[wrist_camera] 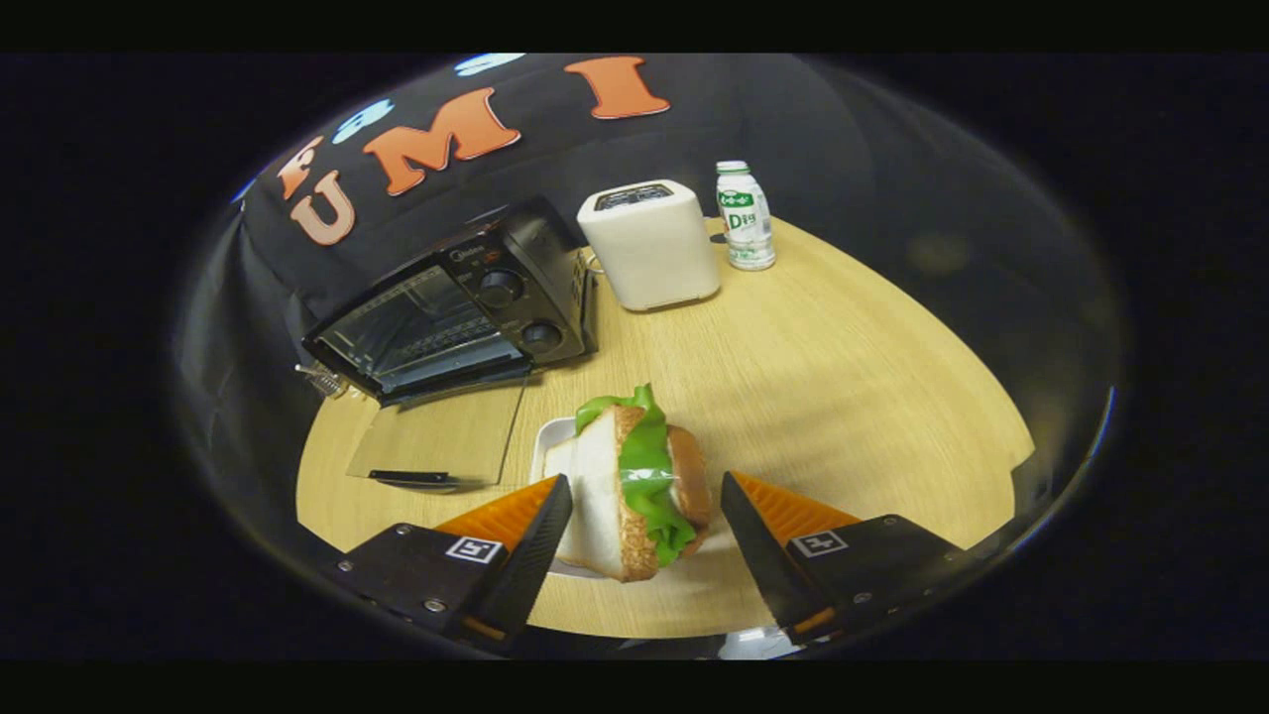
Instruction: Open the toaster oven, put the food inside, and close the toaster oven door.
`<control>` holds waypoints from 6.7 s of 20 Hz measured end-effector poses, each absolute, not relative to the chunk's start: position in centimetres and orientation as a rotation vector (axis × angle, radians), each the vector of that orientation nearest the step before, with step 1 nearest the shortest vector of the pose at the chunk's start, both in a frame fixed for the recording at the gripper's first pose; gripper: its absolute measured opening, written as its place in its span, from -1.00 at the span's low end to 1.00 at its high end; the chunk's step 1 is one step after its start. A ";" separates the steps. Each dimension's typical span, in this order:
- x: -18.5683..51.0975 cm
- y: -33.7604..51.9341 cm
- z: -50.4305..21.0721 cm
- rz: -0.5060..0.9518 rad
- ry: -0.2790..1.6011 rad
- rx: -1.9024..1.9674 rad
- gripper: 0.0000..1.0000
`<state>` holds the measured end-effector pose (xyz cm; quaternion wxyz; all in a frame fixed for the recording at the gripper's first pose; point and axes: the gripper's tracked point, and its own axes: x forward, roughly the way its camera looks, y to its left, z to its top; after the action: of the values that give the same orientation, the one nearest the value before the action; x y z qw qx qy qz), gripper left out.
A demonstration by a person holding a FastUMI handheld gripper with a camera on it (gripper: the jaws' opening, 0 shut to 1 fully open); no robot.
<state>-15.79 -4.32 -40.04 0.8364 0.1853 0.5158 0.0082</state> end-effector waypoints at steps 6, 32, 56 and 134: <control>-15.1 -3.3 -39.5 0.016 1.125 0.704 0.14; -3.0 10.4 -31.9 0.204 0.887 0.973 -0.31; 6.6 17.9 -39.1 -0.108 0.697 0.878 -0.23; 1.3 16.1 -28.5 0.262 0.775 0.112 0.99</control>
<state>1.31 16.08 -28.48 0.9160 0.0544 0.3765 0.1272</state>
